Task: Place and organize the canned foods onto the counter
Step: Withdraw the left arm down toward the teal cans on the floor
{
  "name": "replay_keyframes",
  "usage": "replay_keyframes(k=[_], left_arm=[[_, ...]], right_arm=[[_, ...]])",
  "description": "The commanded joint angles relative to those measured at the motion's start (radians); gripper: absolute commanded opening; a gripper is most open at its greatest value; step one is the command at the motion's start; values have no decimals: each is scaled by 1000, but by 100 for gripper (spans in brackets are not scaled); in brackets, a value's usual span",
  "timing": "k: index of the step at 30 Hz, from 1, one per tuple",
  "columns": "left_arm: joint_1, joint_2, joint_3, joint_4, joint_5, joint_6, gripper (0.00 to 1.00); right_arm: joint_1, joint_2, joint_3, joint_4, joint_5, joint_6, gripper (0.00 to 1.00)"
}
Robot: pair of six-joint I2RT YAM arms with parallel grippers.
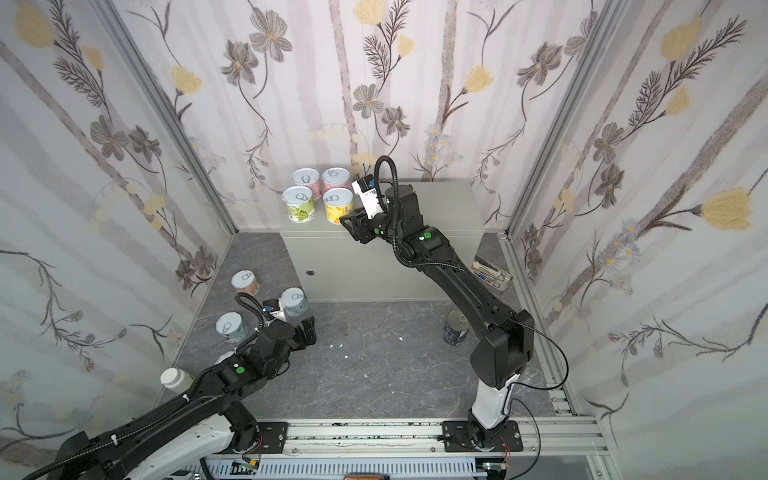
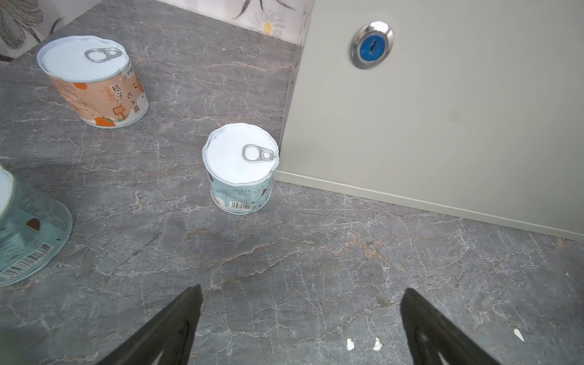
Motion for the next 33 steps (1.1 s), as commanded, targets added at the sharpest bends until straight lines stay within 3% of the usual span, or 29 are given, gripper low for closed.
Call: replay_keyframes(k=[1, 23, 33], left_arm=[[2, 11, -14, 59, 2, -21, 100], [54, 33, -23, 93, 26, -22, 100], [207, -30, 2, 44, 122, -55, 100]], right_arm=[[-2, 23, 26, 11, -20, -5, 54], [3, 74, 108, -1, -57, 15, 48], [3, -35, 76, -22, -47, -4, 51]])
